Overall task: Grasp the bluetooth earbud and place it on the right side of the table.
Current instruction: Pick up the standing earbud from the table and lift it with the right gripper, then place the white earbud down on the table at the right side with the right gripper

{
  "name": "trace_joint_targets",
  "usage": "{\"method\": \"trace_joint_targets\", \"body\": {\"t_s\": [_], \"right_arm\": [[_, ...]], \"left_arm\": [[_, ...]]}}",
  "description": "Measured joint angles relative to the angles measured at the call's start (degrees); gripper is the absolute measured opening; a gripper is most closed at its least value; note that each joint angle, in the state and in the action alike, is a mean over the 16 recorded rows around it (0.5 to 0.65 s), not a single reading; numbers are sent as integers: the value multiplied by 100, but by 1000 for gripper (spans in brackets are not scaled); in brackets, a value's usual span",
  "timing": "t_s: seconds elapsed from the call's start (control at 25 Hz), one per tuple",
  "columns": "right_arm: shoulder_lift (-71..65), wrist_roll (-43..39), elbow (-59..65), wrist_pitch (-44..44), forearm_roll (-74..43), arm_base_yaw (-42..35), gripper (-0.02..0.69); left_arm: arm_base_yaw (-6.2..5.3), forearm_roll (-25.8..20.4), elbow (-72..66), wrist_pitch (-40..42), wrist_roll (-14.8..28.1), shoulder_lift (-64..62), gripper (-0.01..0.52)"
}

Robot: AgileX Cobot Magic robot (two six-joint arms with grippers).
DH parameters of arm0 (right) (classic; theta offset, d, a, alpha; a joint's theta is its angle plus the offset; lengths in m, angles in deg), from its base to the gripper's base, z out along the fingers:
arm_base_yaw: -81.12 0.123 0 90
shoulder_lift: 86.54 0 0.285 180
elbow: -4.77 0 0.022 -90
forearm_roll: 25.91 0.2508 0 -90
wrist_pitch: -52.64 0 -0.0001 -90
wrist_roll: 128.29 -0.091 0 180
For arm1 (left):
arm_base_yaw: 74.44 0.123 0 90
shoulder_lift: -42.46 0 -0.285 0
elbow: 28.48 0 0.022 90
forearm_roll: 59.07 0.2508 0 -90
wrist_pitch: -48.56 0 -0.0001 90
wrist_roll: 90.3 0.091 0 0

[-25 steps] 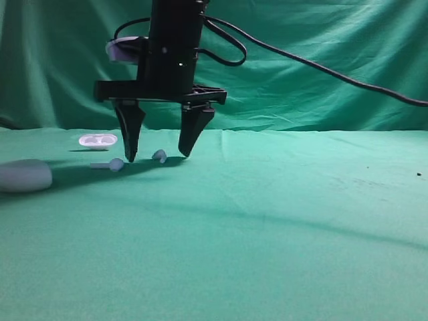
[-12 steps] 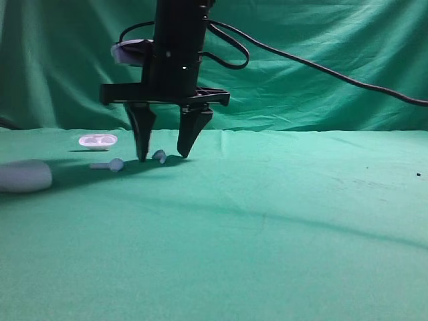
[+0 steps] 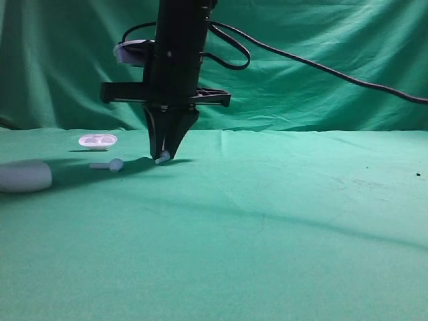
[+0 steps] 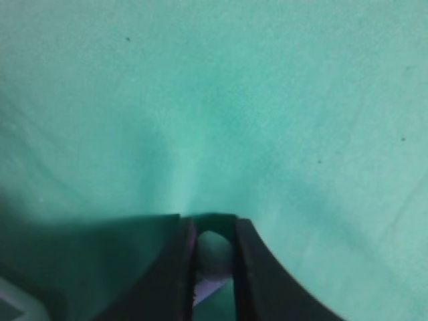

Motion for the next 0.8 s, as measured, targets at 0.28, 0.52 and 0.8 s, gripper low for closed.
{"method": "trace_joint_targets", "body": {"t_s": [0.28, 0.52, 0.8], "right_arm": [[500, -182, -194, -216, -200, -96, 99], [1374, -163, 471, -248, -254, -369, 99], [2748, -99, 2189, -221, -286, -1012, 99]], "left_arm": [[0, 0, 0, 0, 0, 0, 0], [0, 0, 0, 0, 0, 0, 0], [0, 0, 0, 0, 0, 0, 0]]}}
